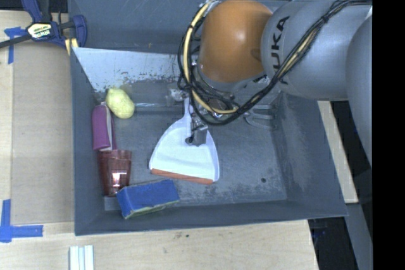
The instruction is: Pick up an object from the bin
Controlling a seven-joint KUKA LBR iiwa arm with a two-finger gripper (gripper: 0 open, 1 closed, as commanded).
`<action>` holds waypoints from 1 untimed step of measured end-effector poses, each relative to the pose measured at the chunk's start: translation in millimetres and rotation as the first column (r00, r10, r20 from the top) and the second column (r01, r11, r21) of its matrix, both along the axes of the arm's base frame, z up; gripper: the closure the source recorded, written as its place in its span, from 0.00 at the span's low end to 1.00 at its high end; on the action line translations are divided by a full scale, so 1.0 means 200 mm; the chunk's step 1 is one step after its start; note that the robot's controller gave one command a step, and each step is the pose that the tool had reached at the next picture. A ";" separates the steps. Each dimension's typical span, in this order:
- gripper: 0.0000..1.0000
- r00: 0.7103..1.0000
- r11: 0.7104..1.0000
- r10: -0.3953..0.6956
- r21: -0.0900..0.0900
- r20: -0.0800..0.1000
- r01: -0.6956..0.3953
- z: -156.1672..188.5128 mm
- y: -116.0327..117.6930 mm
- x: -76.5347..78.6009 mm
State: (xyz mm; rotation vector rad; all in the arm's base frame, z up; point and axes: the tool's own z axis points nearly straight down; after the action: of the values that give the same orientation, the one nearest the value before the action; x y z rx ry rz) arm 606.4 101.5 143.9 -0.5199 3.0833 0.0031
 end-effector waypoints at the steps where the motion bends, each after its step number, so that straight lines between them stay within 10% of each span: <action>1: 0.00 0.994 0.994 -0.110 -0.003 -0.008 0.110 -0.37 -0.02 -0.02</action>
Offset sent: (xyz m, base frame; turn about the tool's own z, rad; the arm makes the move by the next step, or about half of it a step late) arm 0.0217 -0.0119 -0.0739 -0.1597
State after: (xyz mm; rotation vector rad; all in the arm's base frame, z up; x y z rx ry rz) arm 603.0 97.5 70.5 -0.3498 3.1162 -0.0004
